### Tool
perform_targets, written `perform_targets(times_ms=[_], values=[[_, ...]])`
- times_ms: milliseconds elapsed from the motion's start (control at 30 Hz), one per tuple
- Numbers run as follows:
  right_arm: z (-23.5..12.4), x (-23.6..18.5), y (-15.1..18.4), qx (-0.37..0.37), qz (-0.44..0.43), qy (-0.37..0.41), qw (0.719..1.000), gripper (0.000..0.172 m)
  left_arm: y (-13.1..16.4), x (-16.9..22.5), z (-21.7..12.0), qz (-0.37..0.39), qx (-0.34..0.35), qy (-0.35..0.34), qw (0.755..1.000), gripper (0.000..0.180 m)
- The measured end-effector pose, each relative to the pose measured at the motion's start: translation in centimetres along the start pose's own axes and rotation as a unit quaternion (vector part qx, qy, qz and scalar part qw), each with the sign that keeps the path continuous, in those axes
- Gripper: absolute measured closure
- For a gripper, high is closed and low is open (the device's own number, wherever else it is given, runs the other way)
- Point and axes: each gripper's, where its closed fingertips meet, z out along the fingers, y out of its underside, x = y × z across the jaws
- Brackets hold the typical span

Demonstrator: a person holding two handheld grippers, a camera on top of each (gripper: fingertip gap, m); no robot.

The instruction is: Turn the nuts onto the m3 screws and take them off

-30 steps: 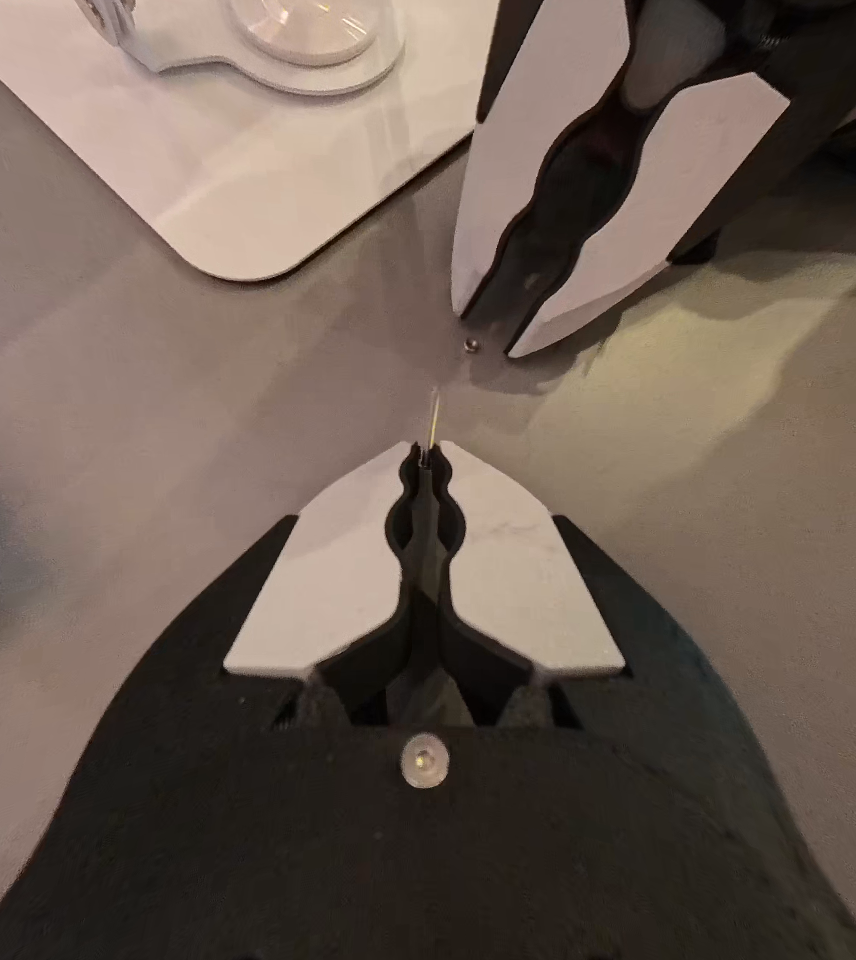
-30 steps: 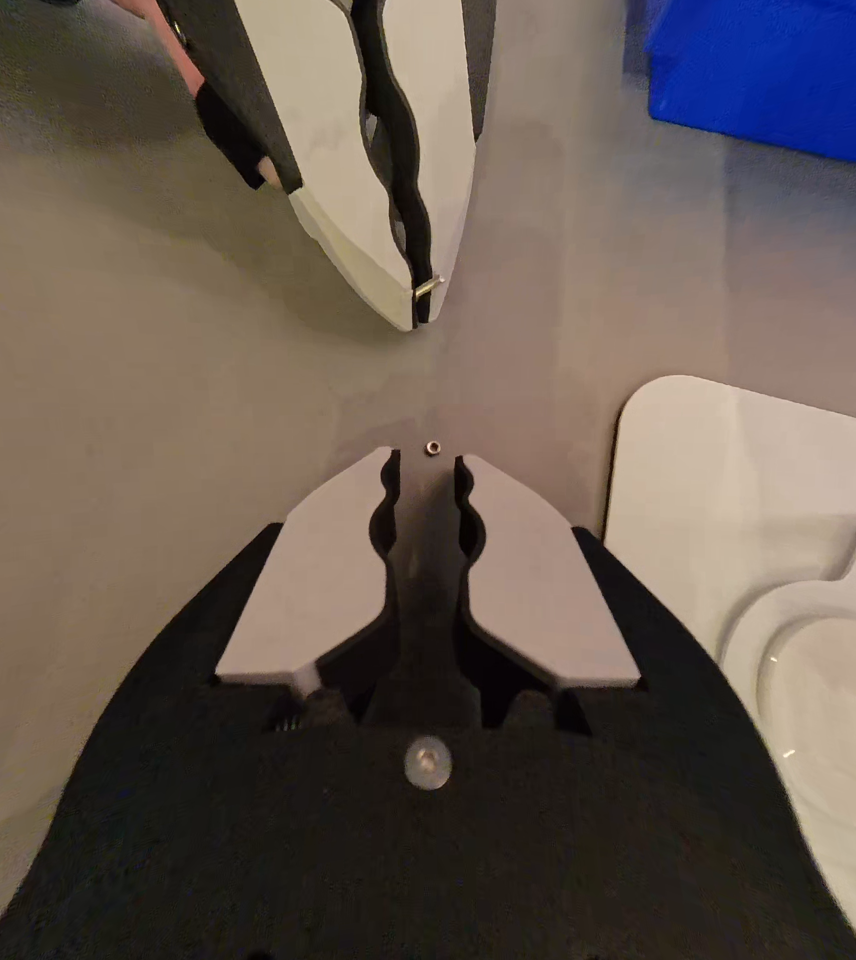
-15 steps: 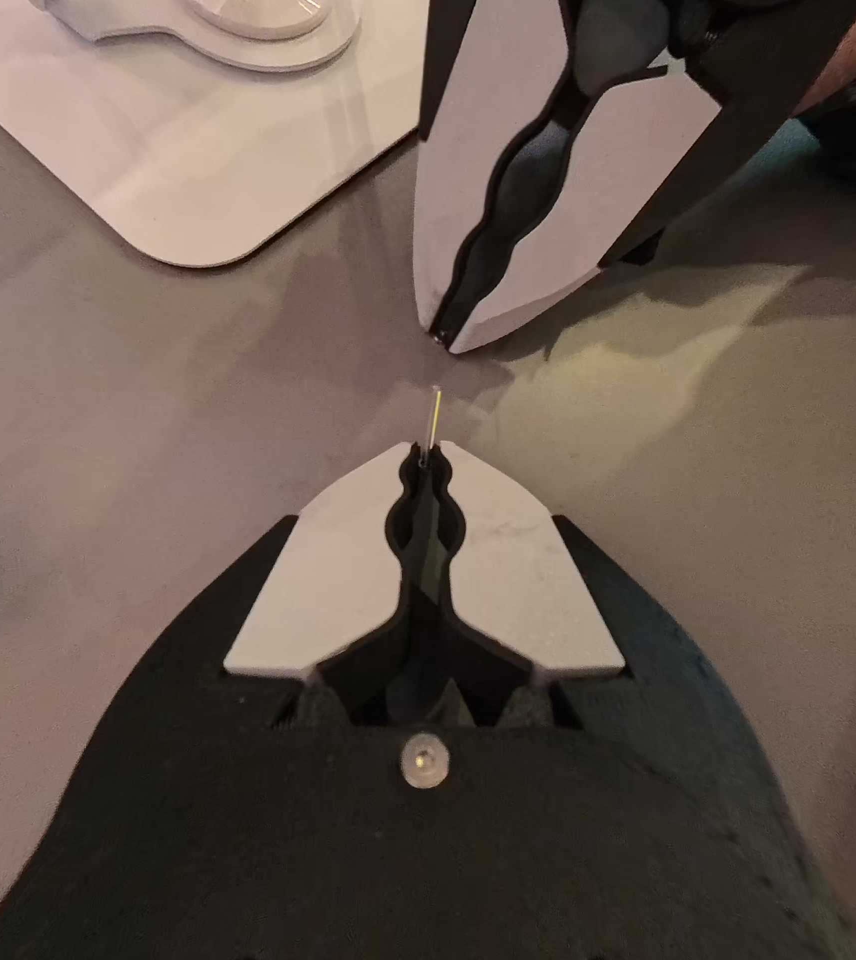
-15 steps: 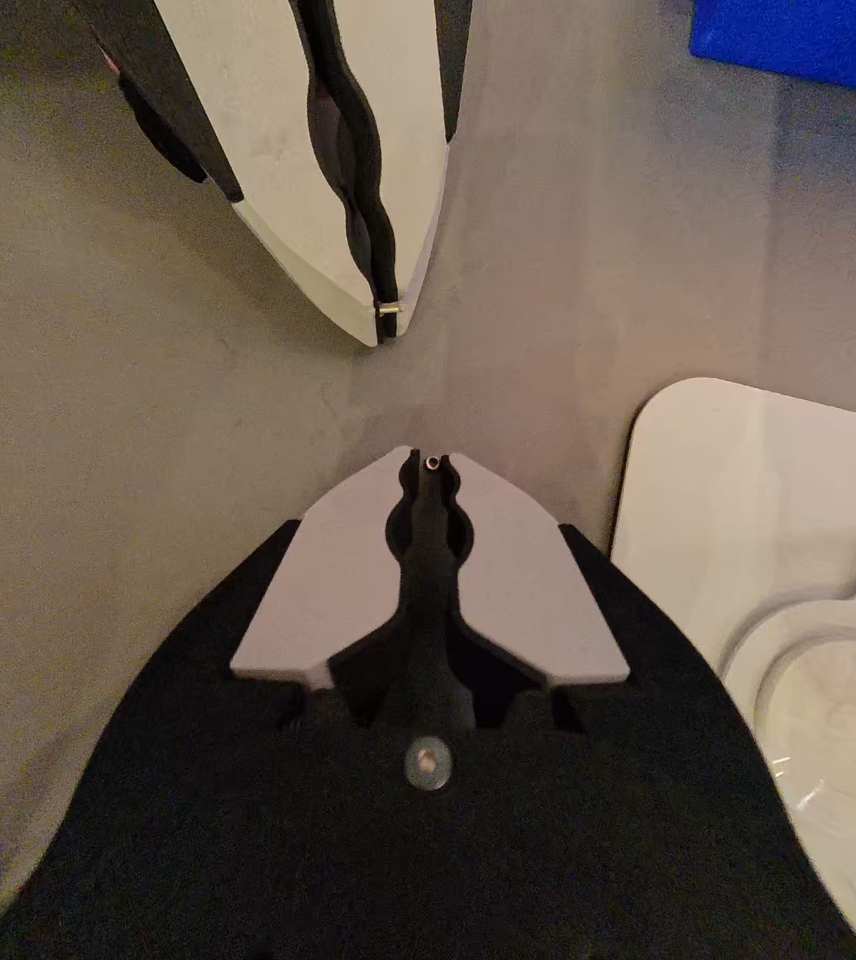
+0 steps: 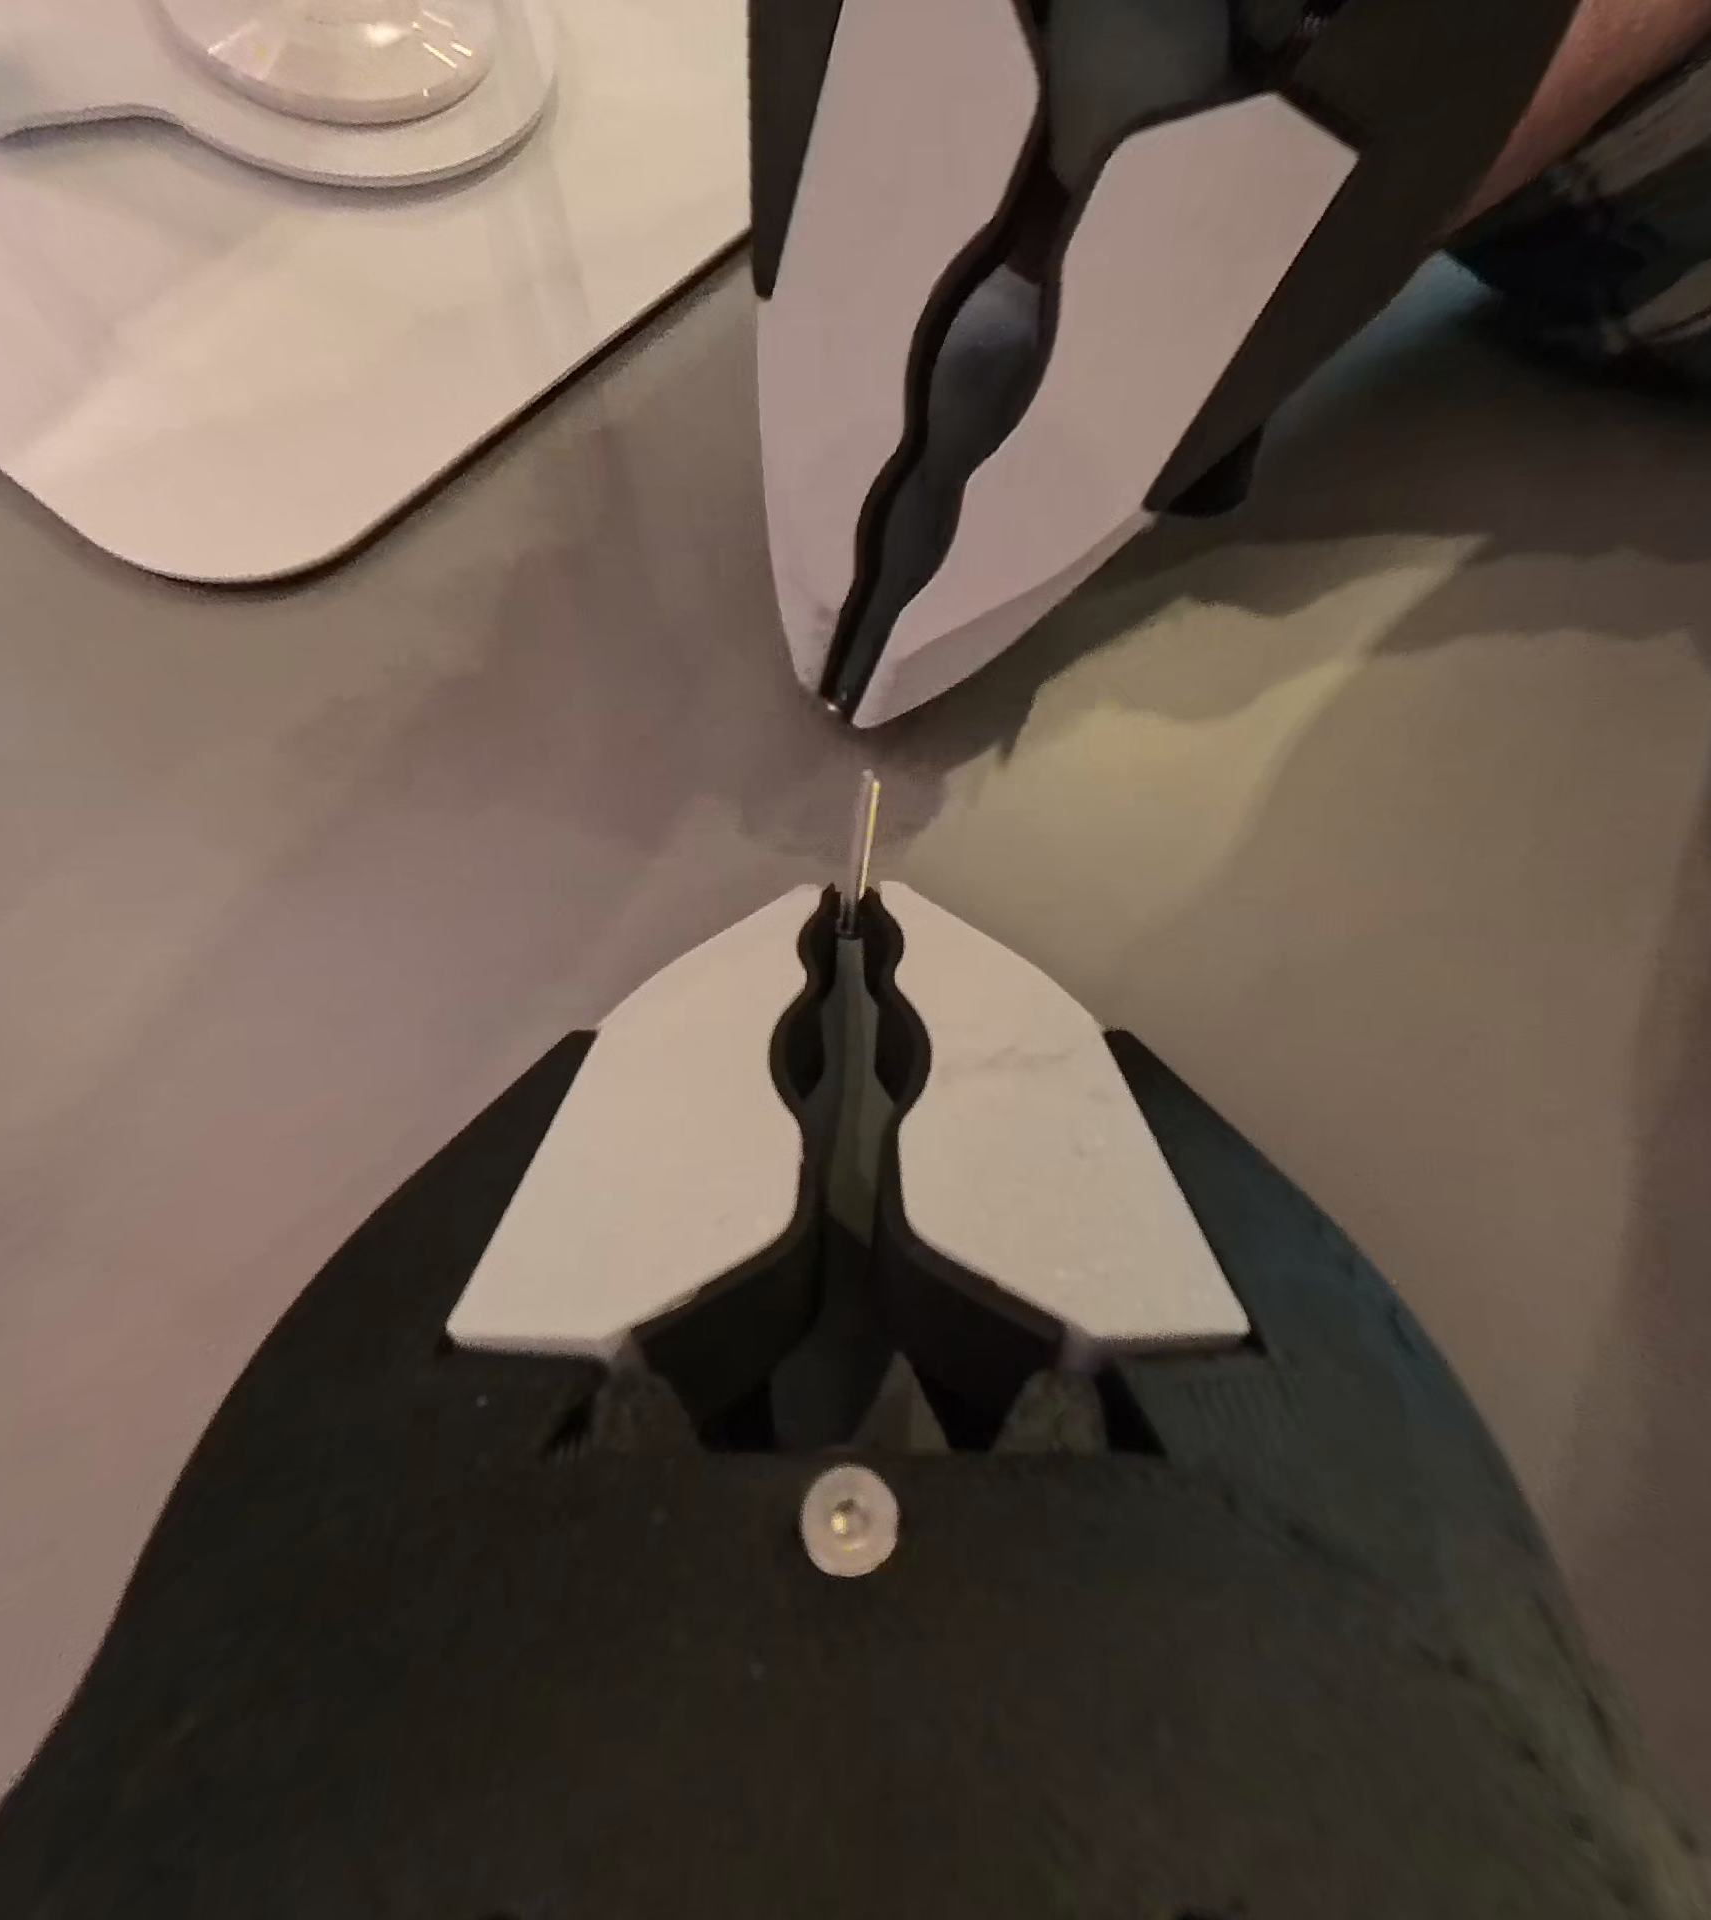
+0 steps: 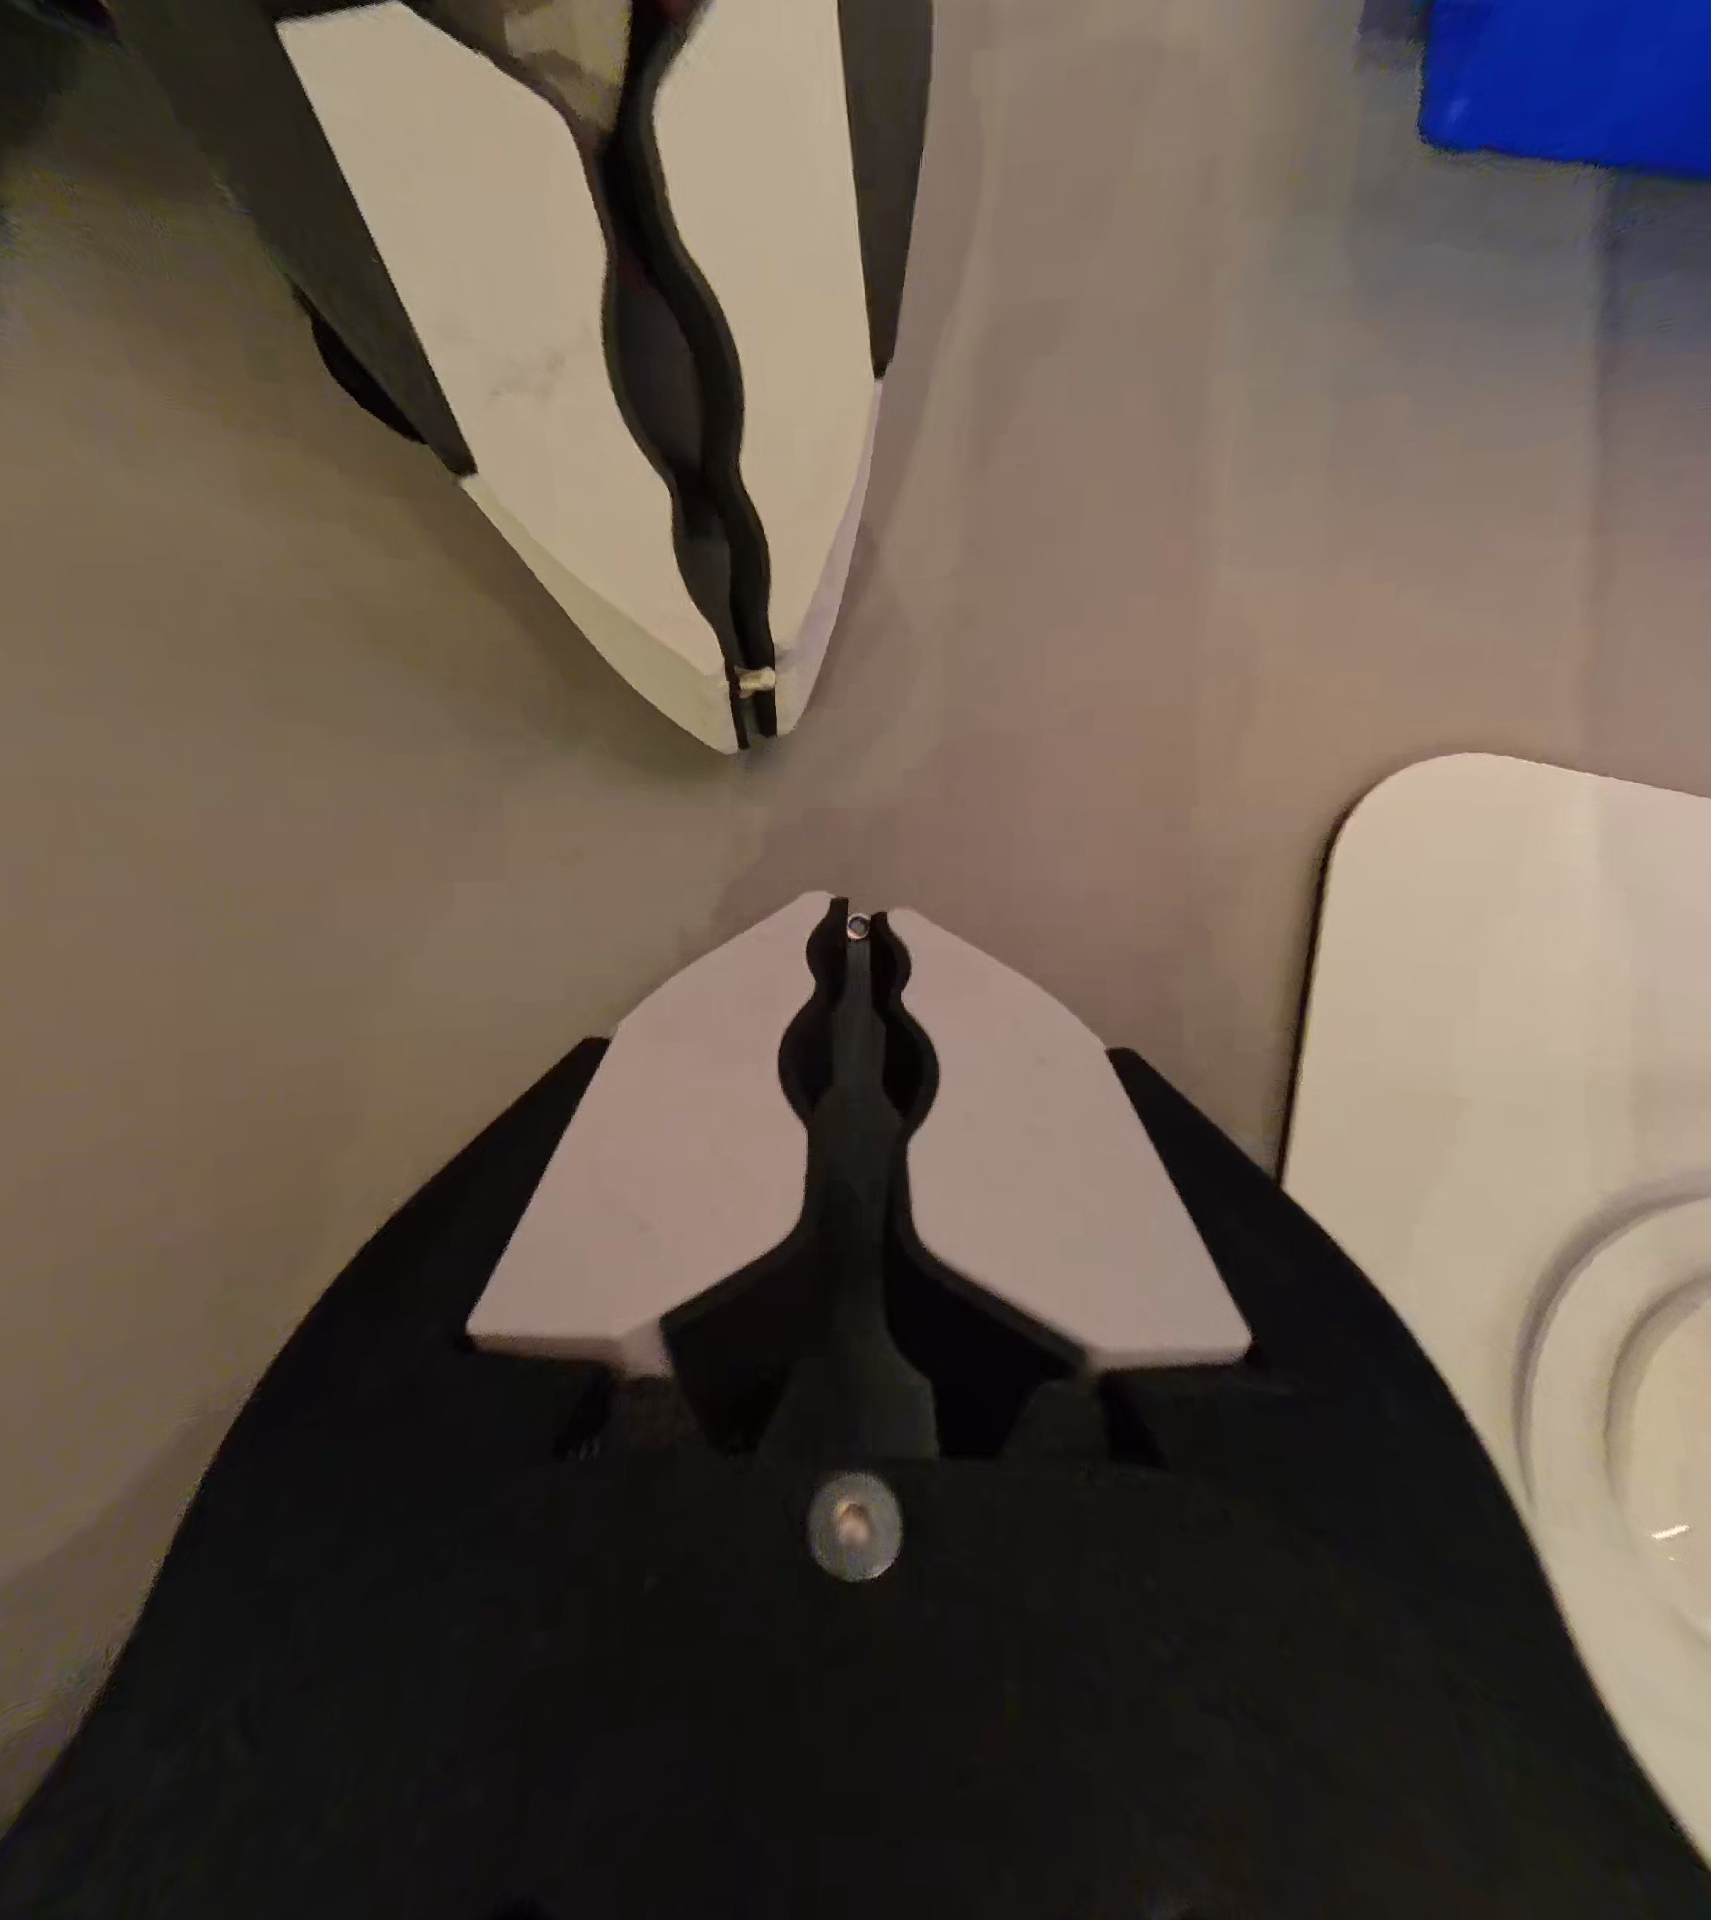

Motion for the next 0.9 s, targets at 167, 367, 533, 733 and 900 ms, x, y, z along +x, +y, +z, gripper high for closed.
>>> perform_targets(times_ms=[167, 367, 533, 733, 900], values=[[-1.8, -2.3, -2.4, 0.078, -0.019, -0.017, 0.997, 0.167, -0.2, 1.2, 0.1, 0.030, 0.008, 0.007, 0.999, 0.177], [-3.1, -3.9, -3.9, 0.123, -0.058, -0.014, 0.991, 0.167, -0.8, 1.9, 0.0, 0.064, 0.028, -0.002, 0.998, 0.177], [-3.4, -4.2, -4.1, 0.123, -0.076, -0.002, 0.989, 0.167, -1.0, 2.9, 0.2, 0.090, 0.032, 0.002, 0.995, 0.177], [-3.3, -4.5, -3.8, 0.117, -0.084, 0.002, 0.989, 0.167, -1.0, 2.9, 0.2, 0.100, 0.034, -0.006, 0.994, 0.177], [-3.3, -4.5, -3.8, 0.120, -0.085, 0.001, 0.989, 0.167, -1.4, 3.1, 0.2, 0.094, 0.043, 0.006, 0.995, 0.177]])
